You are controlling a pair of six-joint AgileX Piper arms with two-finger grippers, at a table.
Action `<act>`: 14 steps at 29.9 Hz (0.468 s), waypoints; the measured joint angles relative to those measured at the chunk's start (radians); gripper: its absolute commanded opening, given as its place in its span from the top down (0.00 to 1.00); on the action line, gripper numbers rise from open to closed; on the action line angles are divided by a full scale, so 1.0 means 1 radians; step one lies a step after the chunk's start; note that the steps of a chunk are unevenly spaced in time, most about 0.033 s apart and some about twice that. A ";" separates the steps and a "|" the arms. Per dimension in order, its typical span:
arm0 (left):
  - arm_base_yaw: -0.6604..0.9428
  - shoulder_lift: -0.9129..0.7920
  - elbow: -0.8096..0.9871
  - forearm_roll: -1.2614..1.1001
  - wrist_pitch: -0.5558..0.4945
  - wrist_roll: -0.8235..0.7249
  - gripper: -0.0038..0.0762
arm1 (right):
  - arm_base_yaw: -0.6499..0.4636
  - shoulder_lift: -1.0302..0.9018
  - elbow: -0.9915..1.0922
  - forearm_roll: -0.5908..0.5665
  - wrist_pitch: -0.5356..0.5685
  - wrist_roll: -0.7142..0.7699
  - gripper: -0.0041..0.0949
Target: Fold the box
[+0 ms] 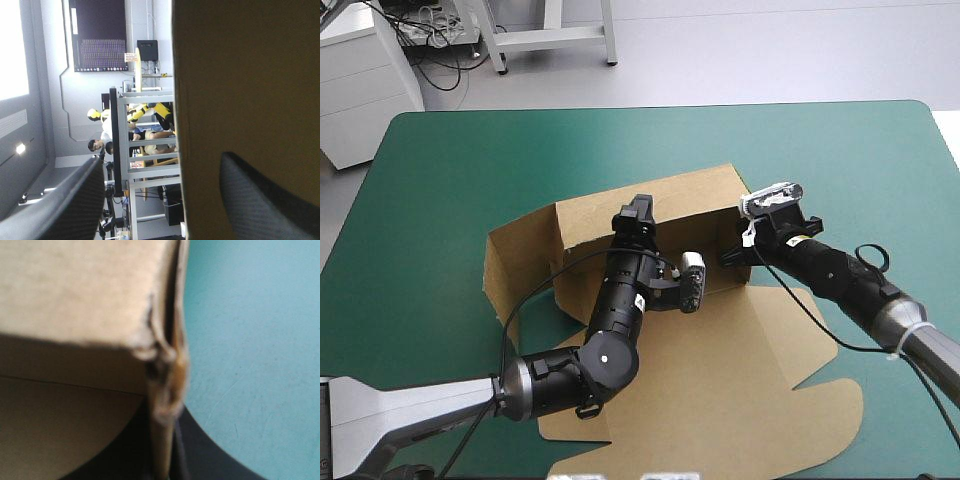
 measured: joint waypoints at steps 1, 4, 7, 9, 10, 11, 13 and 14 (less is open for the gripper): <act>-0.014 0.000 0.000 0.000 0.009 0.000 0.36 | -0.007 0.018 -0.018 0.000 0.001 0.000 0.97; -0.049 0.000 0.000 -0.001 0.037 0.000 0.36 | -0.037 0.063 -0.070 0.000 0.017 0.000 0.97; -0.073 0.000 0.000 -0.001 0.068 0.000 0.46 | -0.072 0.088 -0.105 -0.001 0.051 0.000 0.97; -0.080 0.000 0.000 -0.011 0.078 0.006 0.63 | -0.090 0.095 -0.116 -0.001 0.074 0.000 0.97; -0.080 0.000 0.000 -0.022 0.081 0.020 0.75 | -0.093 0.095 -0.118 -0.001 0.083 0.000 0.97; -0.080 0.000 0.000 -0.044 0.086 0.045 0.89 | -0.098 0.095 -0.120 -0.002 0.091 0.000 0.97; -0.080 0.000 -0.008 -0.100 0.090 0.112 0.97 | -0.100 0.095 -0.122 -0.004 0.102 0.000 0.97; -0.080 0.000 -0.018 -0.138 0.090 0.161 0.96 | -0.100 0.095 -0.123 -0.006 0.104 0.000 0.97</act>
